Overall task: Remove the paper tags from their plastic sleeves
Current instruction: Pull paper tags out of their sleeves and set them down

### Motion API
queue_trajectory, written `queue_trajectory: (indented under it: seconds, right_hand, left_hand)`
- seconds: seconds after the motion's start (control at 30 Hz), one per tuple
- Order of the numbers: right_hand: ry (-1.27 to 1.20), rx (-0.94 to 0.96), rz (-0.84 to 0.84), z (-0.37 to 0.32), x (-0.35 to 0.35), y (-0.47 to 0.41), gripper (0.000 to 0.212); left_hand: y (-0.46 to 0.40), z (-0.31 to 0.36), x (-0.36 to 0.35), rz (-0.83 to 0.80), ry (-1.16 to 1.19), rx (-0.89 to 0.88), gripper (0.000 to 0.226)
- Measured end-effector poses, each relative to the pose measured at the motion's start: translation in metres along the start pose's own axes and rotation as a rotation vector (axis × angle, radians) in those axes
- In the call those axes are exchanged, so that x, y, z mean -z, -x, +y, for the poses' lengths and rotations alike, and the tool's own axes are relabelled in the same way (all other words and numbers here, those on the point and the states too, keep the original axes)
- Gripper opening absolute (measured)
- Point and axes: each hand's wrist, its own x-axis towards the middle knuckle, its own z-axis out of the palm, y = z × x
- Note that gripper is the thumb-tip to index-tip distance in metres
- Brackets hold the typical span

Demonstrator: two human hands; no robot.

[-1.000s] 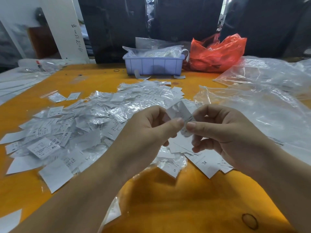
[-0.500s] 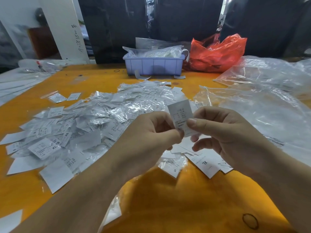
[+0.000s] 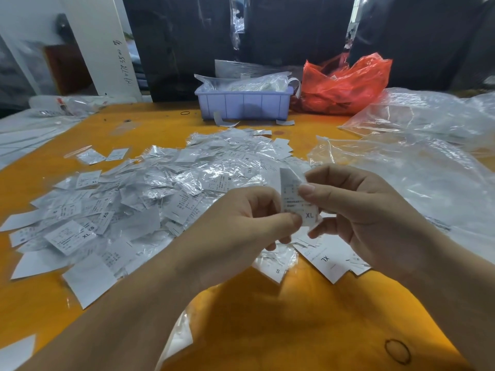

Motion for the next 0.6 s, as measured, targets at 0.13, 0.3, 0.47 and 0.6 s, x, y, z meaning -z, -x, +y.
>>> queue_trajectory:
  seconds: [0.13,0.3,0.47,0.6]
  right_hand:
    - [-0.012,0.029,0.017,-0.0025,-0.0004,-0.0001,0.007]
    - [0.016,0.042,0.035,-0.0047,0.0036,0.0009,0.014]
    - [0.011,0.018,0.037,-0.0063,0.0049,-0.0006,0.011]
    - [-0.019,0.011,-0.025,-0.0065,0.0018,0.0002,0.007]
  left_hand:
    - [0.0001,0.0012,-0.0004,-0.027,-0.001,0.013,0.029]
    - [0.0000,0.0024,0.0014,0.044,0.016,0.031,0.032]
    - [-0.0013,0.0035,0.0034,0.160,0.092,0.002,0.032]
    - [-0.0012,0.0047,0.0024,0.141,0.089,0.007,0.027]
